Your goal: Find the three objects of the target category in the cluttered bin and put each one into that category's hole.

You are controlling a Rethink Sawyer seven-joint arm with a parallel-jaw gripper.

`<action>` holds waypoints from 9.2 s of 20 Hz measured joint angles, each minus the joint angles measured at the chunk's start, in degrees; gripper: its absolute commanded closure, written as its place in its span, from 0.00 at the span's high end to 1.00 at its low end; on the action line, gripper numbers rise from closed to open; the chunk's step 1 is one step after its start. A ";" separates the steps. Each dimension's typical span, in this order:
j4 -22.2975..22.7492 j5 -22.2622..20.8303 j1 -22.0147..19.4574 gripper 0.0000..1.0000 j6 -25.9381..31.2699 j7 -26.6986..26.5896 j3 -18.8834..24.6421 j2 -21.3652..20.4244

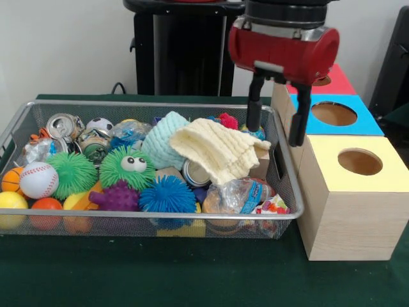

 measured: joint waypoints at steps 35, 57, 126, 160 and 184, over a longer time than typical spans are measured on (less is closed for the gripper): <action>-6.23 -4.61 -2.99 1.00 14.56 0.00 2.84 10.18; -3.88 -8.01 -4.87 1.00 11.37 0.00 7.09 12.97; -14.10 -23.88 -2.27 1.00 18.56 -0.01 10.45 17.84; -14.23 -23.03 -4.74 1.00 26.32 -4.84 13.24 13.26; 3.88 -10.47 5.01 1.00 22.13 2.60 3.15 -1.50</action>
